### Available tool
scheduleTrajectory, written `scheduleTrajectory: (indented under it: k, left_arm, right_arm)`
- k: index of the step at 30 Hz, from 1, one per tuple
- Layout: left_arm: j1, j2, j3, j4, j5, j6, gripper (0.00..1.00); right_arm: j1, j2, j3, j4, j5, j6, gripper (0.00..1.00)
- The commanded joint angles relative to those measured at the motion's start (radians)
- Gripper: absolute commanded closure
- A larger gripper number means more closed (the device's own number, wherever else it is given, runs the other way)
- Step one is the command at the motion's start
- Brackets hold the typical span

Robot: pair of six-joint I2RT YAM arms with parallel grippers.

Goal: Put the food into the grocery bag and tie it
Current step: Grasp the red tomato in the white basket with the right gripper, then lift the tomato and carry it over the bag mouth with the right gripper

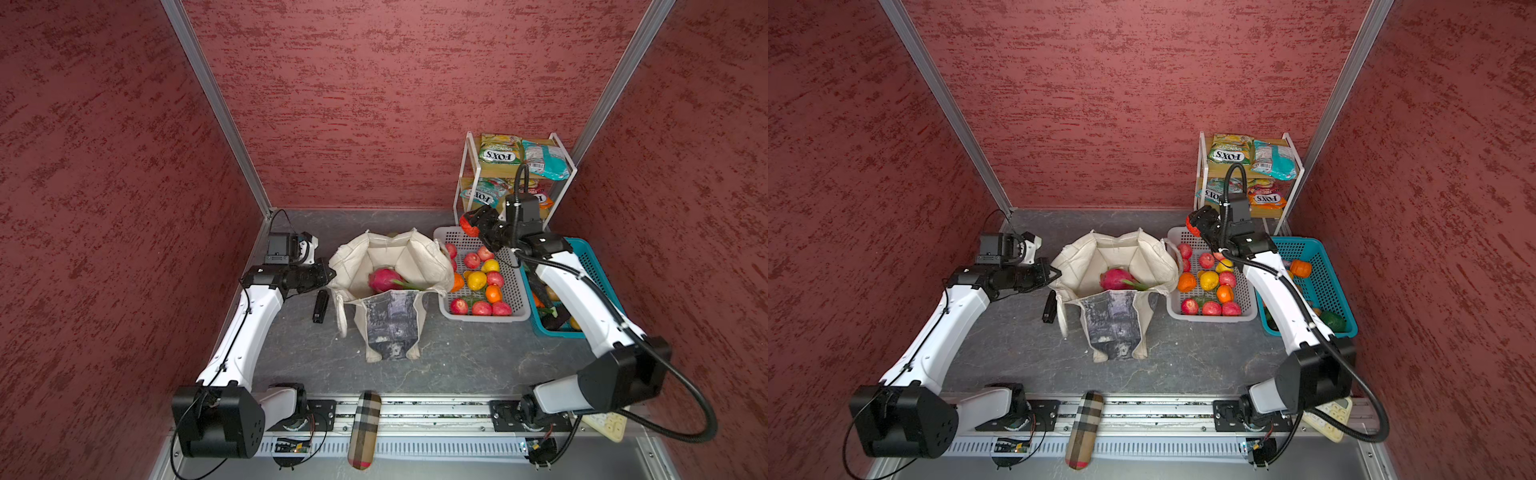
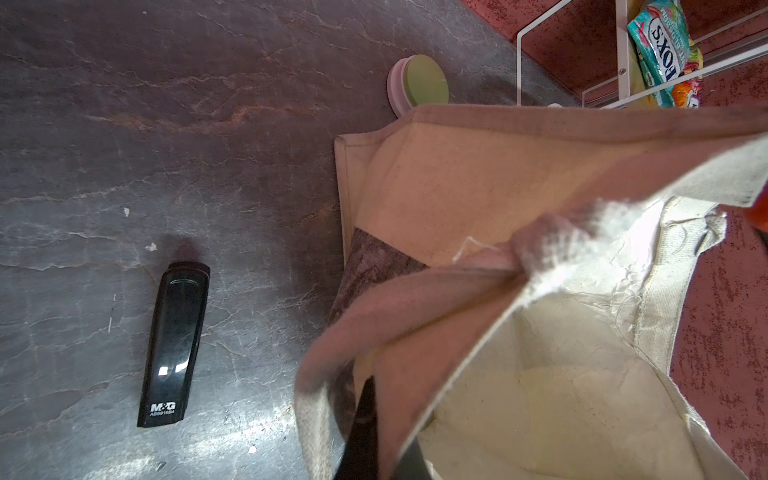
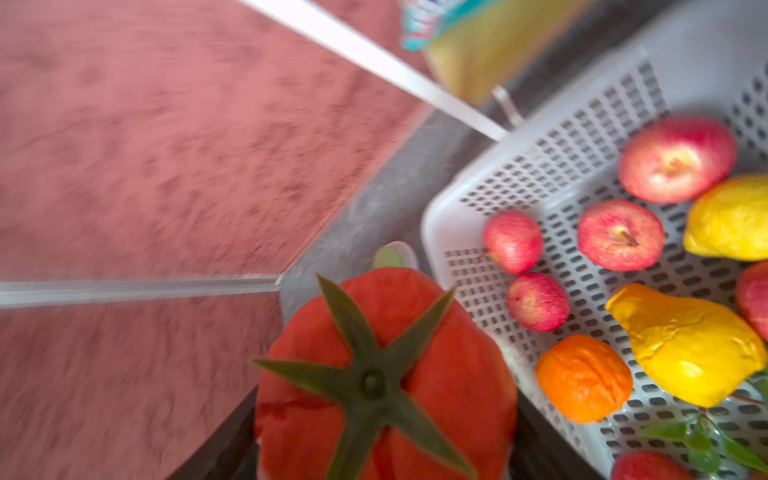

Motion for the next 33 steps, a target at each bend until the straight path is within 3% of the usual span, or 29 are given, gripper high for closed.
scheduleTrajectory:
  k: [1, 11, 24, 33]
  left_arm:
    - [-0.004, -0.028, -0.012, 0.028, -0.004, 0.005, 1.00]
    - [-0.006, -0.025, -0.012, 0.027, -0.017, 0.006, 1.00]
    - [-0.008, -0.035, -0.014, 0.028, -0.018, 0.008, 1.00]
    - [-0.012, -0.041, -0.014, 0.028, -0.021, 0.009, 1.00]
  right_arm:
    - [0.037, -0.056, 0.059, -0.132, -0.066, -0.187, 0.43]
    - [0.237, 0.017, 0.189, -0.247, -0.082, -0.321, 0.43]
    - [0.395, 0.241, 0.340, -0.336, -0.104, -0.312, 0.43]
    - [0.515, 0.407, 0.518, -0.454, -0.053, -0.333, 0.43]
